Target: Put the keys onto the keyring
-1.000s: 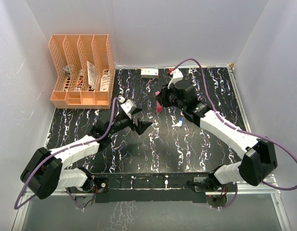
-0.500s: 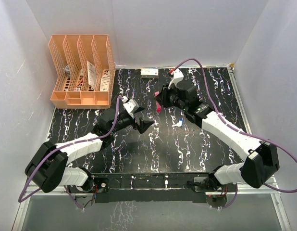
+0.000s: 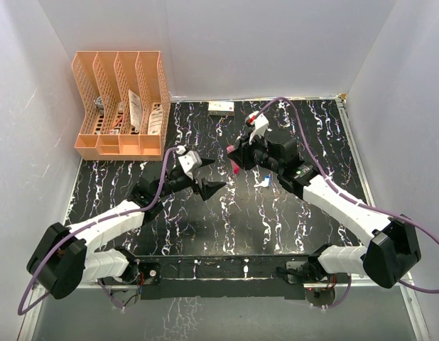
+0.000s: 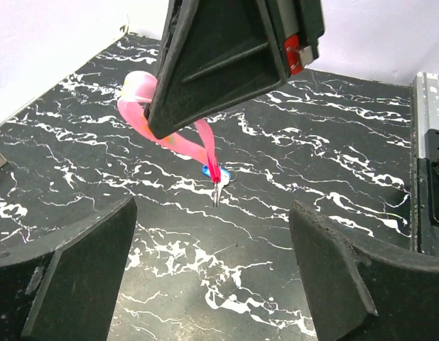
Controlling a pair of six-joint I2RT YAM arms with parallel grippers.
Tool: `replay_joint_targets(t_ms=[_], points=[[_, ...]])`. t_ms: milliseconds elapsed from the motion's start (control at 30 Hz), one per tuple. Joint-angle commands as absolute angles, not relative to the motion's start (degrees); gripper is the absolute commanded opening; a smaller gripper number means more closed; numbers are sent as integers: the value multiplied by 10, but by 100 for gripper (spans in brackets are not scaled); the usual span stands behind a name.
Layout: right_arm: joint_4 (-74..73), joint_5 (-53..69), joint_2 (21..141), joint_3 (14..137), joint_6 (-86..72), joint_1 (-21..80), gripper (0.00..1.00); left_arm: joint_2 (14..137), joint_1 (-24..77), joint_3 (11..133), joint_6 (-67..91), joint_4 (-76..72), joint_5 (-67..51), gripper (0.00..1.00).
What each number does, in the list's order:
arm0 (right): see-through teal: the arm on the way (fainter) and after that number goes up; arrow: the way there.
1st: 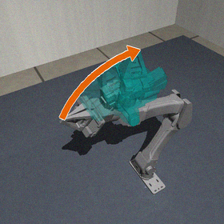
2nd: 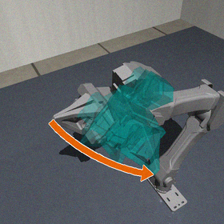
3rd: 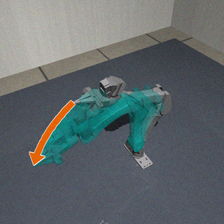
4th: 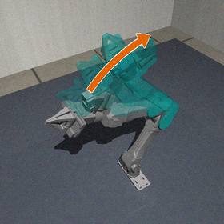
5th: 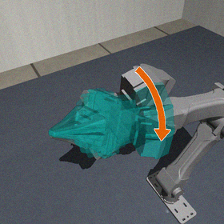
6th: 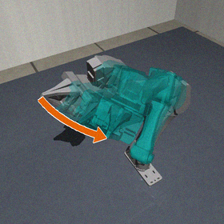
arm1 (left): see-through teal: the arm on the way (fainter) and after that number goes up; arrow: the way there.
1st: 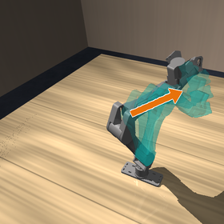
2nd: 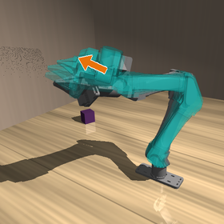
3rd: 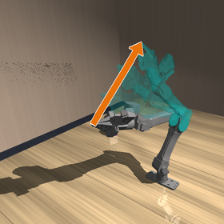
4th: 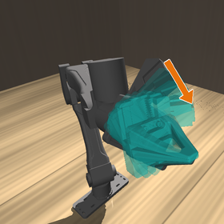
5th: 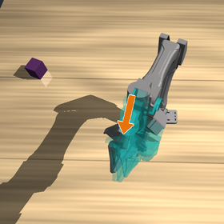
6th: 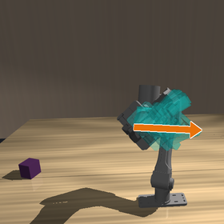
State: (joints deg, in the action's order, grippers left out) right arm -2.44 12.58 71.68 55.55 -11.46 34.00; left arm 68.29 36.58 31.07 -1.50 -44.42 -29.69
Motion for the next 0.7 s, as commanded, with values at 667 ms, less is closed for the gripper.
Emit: replay_joint_targets(t_ms=[667], points=[[67, 338, 741, 580, -40, 306, 9, 687, 368, 318, 32, -476, -320, 64]])
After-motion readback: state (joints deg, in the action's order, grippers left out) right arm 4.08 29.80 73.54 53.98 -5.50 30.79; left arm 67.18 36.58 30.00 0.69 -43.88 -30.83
